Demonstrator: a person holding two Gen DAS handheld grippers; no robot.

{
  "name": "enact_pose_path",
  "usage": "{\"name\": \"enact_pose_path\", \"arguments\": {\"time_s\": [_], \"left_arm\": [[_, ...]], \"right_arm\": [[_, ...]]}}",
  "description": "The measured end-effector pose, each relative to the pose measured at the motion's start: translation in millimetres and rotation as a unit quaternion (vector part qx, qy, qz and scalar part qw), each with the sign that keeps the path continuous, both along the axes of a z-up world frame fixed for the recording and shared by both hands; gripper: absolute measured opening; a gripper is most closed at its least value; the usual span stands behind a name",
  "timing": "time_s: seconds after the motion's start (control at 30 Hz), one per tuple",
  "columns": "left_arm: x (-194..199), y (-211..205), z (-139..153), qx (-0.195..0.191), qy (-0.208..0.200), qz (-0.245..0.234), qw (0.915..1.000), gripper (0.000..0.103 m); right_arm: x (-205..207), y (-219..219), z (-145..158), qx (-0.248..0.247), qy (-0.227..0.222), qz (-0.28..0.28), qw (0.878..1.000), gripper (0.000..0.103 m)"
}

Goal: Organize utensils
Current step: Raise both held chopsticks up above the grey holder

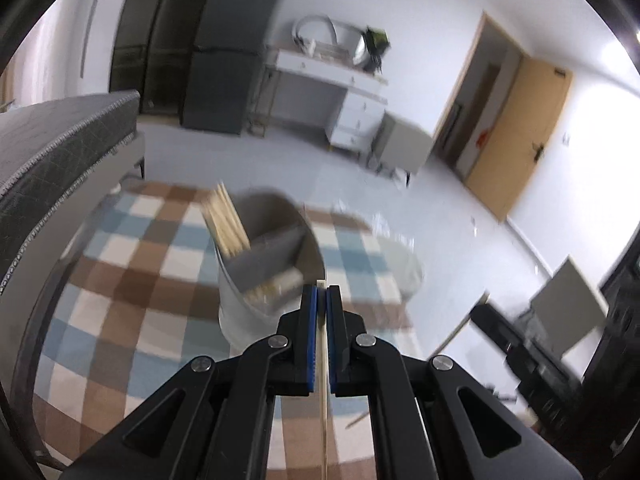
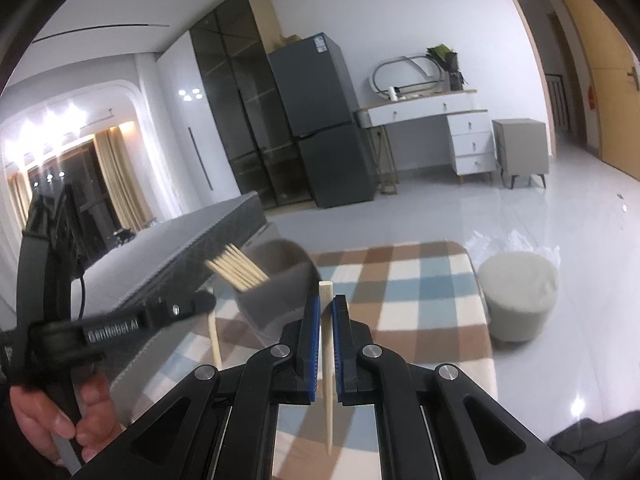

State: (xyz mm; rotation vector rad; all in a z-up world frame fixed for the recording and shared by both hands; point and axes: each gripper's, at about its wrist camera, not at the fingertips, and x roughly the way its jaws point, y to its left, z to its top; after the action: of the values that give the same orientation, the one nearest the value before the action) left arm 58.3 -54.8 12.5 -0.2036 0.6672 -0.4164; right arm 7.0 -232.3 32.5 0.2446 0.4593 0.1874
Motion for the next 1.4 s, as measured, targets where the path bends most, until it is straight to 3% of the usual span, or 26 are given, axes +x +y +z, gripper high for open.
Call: {"name": "enact_pose_path", "arguments": {"time_s": [0.17, 0.33, 0.6, 0.8, 0.97, 1.13, 1.4], "left_arm": [[15.1, 13.2, 37.1, -0.043, -0.051, 0.031, 0.9972, 0.000], [41.7, 31.5, 70.1, -0.082, -0.103, 0.076, 0.9884, 0.000], [91.6, 56.1, 77.0, -0.110, -0.143, 0.130, 0.9750, 0.000], [124.1, 72.5, 55.1, -0.126, -0.129, 0.163, 0.9700, 0.000], [141.5, 79.4, 29.6, -0.132, -0.108, 0.180, 0.9688, 0.000], [146.0, 79.7, 16.4, -0.132, -0.100, 0.190, 0.9677, 0.000], [131.4, 66.4, 19.2, -0.108, -0.119, 0.181, 0.9702, 0.000]], "right_arm": [[18.3, 9.6, 35.9, -0.023, -0.029, 0.024, 0.999, 0.005], [48.4, 23.4, 76.4, -0.058, -0.068, 0.056, 0.994, 0.005], [122.1, 57.3, 122.4, -0.109, -0.124, 0.122, 0.979, 0.005], [166.5, 90.2, 106.4, -0.141, -0.127, 0.177, 0.966, 0.005], [183.8, 100.7, 77.4, -0.143, -0.112, 0.202, 0.962, 0.005], [189.2, 100.5, 53.5, -0.147, -0.091, 0.213, 0.962, 0.005], [178.3, 100.5, 30.6, -0.160, -0.067, 0.234, 0.957, 0.005]]}}
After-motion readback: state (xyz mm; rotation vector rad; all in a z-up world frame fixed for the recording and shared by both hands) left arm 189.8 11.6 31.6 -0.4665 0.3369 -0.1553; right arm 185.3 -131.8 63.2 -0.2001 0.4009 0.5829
